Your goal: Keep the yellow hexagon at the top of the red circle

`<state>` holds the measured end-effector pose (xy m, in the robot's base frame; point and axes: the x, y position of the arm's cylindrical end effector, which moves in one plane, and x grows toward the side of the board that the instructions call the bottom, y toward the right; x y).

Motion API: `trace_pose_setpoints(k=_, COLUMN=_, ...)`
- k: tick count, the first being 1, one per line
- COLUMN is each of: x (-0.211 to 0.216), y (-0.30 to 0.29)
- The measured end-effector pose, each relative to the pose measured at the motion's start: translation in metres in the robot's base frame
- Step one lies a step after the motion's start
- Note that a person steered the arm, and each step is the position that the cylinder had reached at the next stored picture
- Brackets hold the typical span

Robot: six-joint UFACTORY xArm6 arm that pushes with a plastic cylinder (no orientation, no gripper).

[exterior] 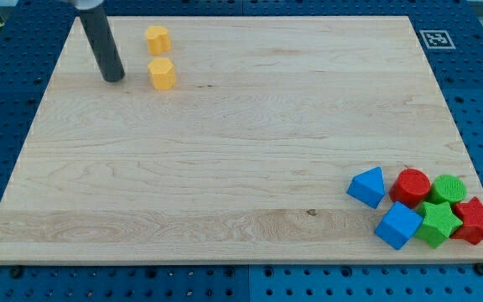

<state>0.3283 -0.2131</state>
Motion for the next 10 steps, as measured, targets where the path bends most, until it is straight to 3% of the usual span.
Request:
trace_pose_setpoints(k=1, x=-0.022, y=-0.01)
trace_pose_setpoints(k=2, x=-0.026, y=0.019)
trace_pose_setpoints(k=4, x=-0.003, y=0.089)
trace_pose_setpoints(k=7, x=0.045, y=0.115)
trace_pose_setpoints(k=10, x=0.046, y=0.117)
